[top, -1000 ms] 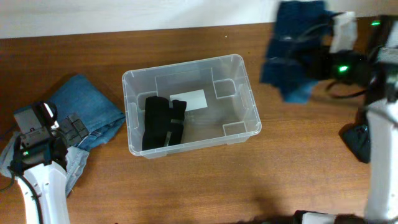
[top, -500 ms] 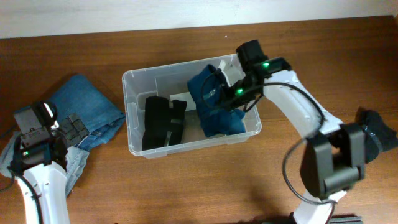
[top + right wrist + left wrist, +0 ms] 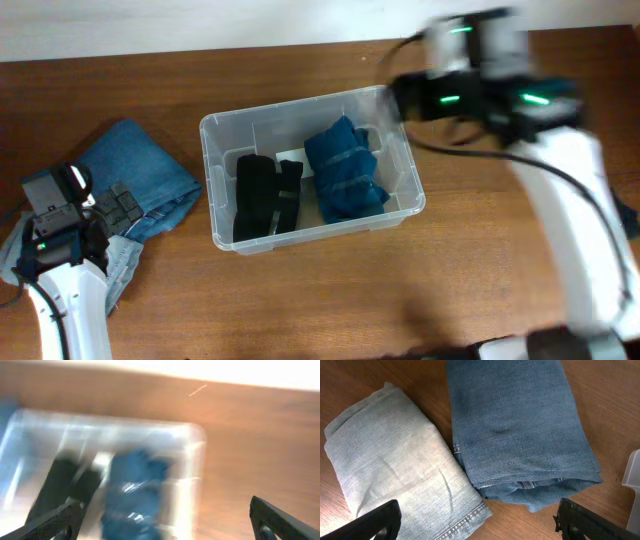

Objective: Pack container
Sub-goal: 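Carry the dark-blue clothes into the bin beside the black ones, then grasp the remaining black clothes on the right with the right gripper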

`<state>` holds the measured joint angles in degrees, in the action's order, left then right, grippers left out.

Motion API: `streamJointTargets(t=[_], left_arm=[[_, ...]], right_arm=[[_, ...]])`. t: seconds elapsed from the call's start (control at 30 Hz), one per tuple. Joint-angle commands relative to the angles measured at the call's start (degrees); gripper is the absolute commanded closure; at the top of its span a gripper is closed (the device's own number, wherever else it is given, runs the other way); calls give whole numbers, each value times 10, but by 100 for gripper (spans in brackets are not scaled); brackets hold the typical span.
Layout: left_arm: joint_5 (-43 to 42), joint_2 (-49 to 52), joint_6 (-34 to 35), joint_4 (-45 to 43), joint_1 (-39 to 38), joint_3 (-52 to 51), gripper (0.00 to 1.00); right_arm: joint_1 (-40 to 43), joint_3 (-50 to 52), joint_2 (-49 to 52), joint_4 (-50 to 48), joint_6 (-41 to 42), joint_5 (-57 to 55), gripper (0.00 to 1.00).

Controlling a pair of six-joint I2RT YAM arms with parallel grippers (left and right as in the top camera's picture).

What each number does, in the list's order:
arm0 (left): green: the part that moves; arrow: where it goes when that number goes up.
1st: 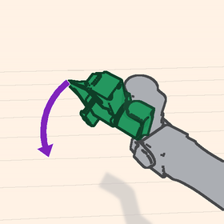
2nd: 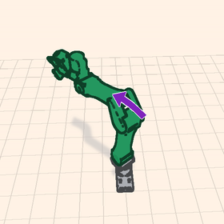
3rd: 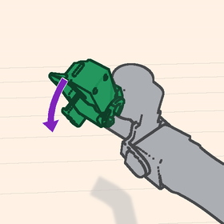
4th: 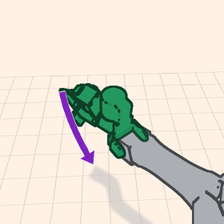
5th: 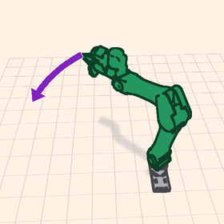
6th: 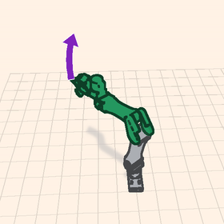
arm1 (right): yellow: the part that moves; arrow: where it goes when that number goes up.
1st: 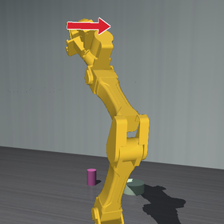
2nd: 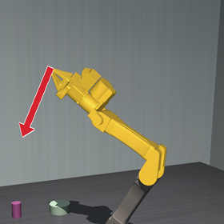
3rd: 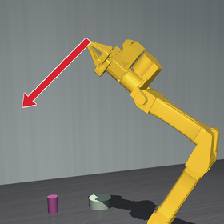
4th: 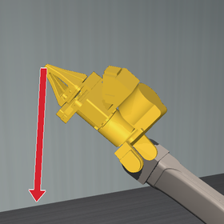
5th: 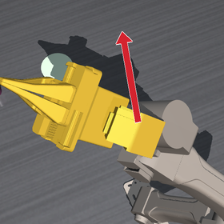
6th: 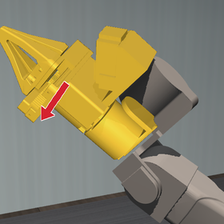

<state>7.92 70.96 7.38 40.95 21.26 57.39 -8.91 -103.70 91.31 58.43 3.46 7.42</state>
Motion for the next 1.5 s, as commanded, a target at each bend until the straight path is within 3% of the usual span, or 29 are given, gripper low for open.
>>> streamJointTargets(t=[0.0,0.1,0.2,0.4,0.57,0.67,0.8,0.9,0.97,1.23,1.37,1.47], left_arm=[[-6,3,8,-2,3,10,1],[-6,3,8,-2,3,10,1],[-6,3,8,-2,3,10,1],[-6,3,8,-3,3,10,1],[-6,3,8,-3,3,10,1],[-6,3,8,-3,3,10,1],[-6,3,8,-3,3,10,1],[-6,3,8,-2,3,10,1],[-7,3,8,-2,3,10,1],[-7,3,8,-2,3,10,1],[-7,3,8,-1,3,10,1],[-7,3,8,-1,3,10,0]], right_arm=[[194,5,-37,58,71,-55,2],[364,61,-19,74,60,-1,2],[480,130,1,45,60,31,1],[634,266,40,-50,66,31,2],[704,381,76,-169,72,106,0],[703,423,105,-230,63,165,2],[688,433,138,-264,49,209,26],[673,433,147,-279,49,211,53],[663,432,147,-286,45,254,96],[600,350,63,-211,-5,360,96],[454,226,-36,-95,-78,370,96],[317,168,-77,-56,-88,350,96]])
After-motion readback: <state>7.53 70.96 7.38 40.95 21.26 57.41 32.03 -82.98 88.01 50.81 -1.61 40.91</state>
